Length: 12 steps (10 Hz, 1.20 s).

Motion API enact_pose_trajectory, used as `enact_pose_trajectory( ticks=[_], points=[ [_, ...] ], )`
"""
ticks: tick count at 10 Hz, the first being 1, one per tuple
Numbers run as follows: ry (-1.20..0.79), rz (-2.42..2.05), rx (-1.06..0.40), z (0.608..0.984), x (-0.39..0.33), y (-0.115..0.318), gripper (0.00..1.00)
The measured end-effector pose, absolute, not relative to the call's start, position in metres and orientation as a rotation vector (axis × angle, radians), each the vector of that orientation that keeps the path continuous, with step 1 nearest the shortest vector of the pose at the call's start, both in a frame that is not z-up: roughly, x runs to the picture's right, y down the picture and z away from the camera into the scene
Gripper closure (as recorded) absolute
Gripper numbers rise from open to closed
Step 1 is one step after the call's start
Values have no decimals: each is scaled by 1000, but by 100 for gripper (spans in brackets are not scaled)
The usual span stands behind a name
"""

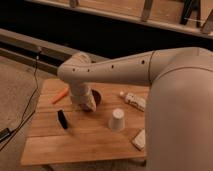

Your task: Place the ceramic cup over the eraser

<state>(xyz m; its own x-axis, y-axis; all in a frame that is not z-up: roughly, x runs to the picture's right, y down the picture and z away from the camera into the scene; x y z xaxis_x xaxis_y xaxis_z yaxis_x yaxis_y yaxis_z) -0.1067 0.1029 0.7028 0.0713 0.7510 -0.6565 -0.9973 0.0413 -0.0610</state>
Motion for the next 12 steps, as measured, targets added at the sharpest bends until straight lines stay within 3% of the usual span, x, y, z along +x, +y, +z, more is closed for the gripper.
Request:
enact_pose_trajectory(
  ticks=[5, 12],
  points=[
    [528, 1431, -591, 703, -104, 105, 35],
    [540, 1526, -557, 731, -16, 102, 35]
  ],
)
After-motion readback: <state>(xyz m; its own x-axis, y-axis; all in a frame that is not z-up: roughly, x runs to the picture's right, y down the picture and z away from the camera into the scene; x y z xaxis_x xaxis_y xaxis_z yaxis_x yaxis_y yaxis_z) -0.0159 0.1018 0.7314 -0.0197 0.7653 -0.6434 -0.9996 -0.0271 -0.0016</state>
